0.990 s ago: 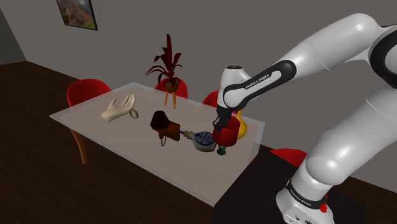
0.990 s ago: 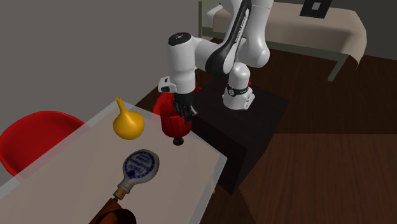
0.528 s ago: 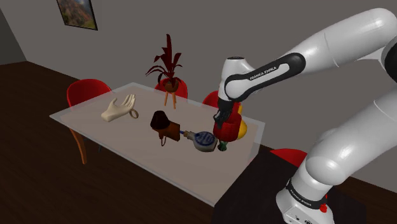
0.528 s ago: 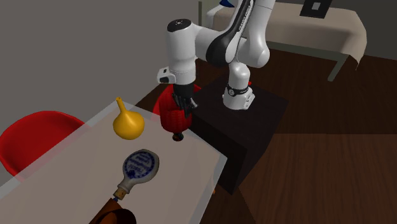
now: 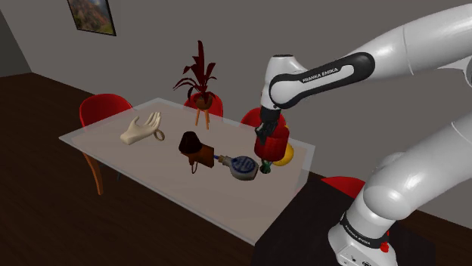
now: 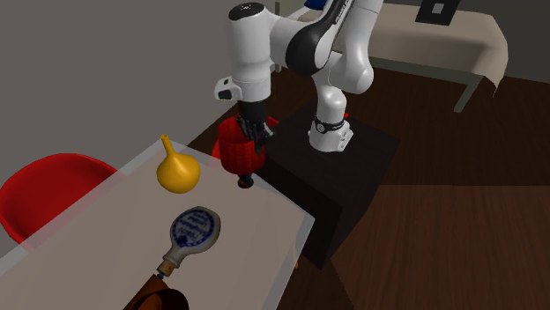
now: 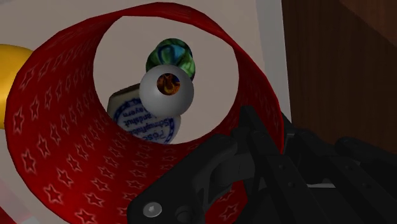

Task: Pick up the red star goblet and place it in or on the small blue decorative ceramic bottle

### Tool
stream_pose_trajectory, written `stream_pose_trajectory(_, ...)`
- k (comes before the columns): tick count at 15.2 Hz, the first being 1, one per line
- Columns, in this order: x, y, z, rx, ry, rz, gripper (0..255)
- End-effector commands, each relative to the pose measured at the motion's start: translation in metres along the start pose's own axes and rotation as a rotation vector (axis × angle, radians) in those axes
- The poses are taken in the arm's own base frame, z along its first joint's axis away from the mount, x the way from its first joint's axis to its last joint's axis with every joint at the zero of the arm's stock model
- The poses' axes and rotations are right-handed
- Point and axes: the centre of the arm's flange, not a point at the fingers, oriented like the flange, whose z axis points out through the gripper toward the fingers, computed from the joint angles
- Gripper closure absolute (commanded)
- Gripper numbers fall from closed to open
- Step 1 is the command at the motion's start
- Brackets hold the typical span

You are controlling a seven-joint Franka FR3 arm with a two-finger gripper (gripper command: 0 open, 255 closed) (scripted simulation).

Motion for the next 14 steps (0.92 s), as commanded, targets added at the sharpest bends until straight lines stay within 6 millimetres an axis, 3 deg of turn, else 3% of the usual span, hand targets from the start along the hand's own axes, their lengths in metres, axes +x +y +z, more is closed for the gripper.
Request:
stream_pose_trajectory(1,0.012,0.005,-0.01,0.0,0.0,0.0,255)
stream_pose_trajectory(14,0.161,0.064,-0.071,0.0,0.0,0.0,255)
